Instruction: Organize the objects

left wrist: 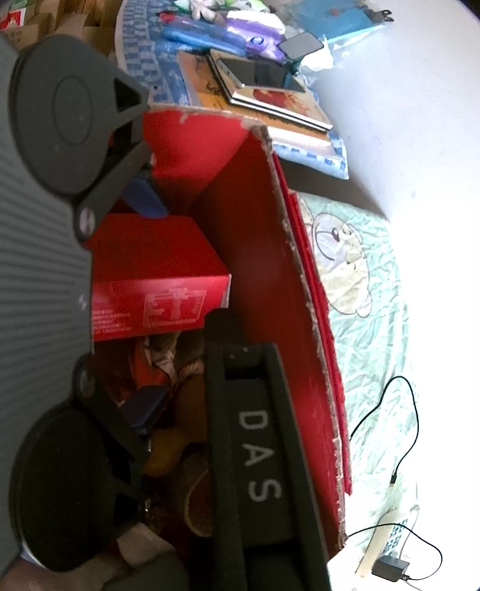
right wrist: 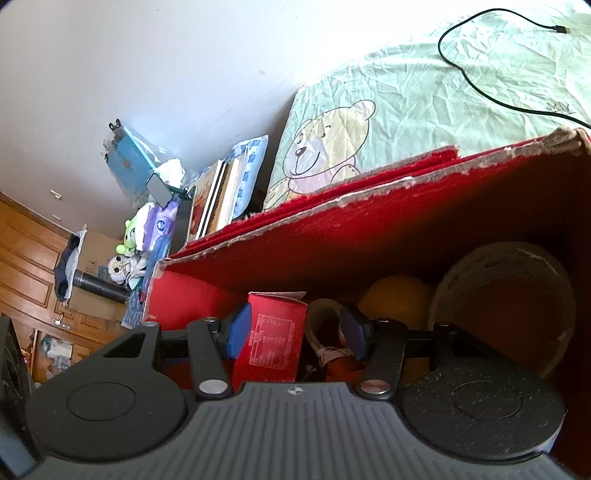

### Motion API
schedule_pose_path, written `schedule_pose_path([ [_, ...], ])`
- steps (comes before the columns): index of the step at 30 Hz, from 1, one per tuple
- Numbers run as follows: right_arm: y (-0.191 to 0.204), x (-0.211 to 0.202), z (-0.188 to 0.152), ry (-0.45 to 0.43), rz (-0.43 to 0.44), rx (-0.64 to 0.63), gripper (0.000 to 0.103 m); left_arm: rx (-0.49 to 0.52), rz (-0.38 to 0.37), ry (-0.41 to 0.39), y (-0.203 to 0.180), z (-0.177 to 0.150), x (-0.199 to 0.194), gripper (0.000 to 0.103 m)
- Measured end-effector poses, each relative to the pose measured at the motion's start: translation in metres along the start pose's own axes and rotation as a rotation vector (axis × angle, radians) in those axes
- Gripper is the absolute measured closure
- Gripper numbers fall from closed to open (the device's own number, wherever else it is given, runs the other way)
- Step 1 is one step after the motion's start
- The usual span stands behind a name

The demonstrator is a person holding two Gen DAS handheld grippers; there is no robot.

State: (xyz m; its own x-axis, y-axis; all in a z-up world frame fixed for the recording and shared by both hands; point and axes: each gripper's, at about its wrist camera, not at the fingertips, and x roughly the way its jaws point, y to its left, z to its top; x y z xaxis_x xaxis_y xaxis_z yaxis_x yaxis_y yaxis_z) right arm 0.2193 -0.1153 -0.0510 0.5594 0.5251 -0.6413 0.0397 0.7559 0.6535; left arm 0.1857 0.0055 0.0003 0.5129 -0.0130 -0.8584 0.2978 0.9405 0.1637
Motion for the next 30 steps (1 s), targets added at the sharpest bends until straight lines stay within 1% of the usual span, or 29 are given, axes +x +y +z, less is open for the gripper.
schedule_pose_path([
  [3,-0.002,0.0,0.001,-0.015,-0.021,0.006,0.046,0.001,-0.012,0.01,-0.002,0.0,0.0,0.005],
  [8,-0.002,-0.004,0.002,-0.053,-0.052,0.002,0.046,0.005,-0.019,0.004,-0.001,0.0,0.0,0.005],
  [13,0.005,-0.012,0.002,-0.114,-0.132,-0.035,0.046,-0.015,-0.036,-0.01,0.001,-0.001,-0.002,0.004],
  [15,0.004,-0.017,0.001,-0.131,-0.149,-0.021,0.046,-0.033,-0.043,-0.009,0.004,-0.003,-0.005,0.004],
  [17,0.004,-0.024,0.0,-0.144,-0.177,-0.013,0.046,-0.048,-0.048,-0.008,0.005,-0.004,-0.008,0.004],
  [20,0.008,-0.034,-0.003,-0.155,-0.226,-0.043,0.046,-0.055,-0.05,-0.018,0.003,-0.006,-0.017,0.004],
  [22,0.012,-0.041,-0.008,-0.169,-0.253,-0.069,0.046,-0.05,-0.028,-0.022,0.0,-0.006,-0.022,0.004],
  [24,0.014,-0.047,-0.015,-0.185,-0.283,-0.085,0.046,-0.037,-0.001,-0.01,-0.004,-0.007,-0.028,0.004],
  [26,0.017,-0.055,-0.022,-0.206,-0.315,-0.097,0.046,-0.037,-0.001,-0.009,-0.005,-0.01,-0.033,0.004],
  [28,0.021,-0.061,-0.028,-0.223,-0.342,-0.117,0.044,-0.043,-0.01,-0.014,-0.005,-0.012,-0.04,0.004],
  [30,0.025,-0.069,-0.034,-0.241,-0.361,-0.133,0.038,-0.055,-0.004,-0.025,-0.006,-0.016,-0.049,0.004],
])
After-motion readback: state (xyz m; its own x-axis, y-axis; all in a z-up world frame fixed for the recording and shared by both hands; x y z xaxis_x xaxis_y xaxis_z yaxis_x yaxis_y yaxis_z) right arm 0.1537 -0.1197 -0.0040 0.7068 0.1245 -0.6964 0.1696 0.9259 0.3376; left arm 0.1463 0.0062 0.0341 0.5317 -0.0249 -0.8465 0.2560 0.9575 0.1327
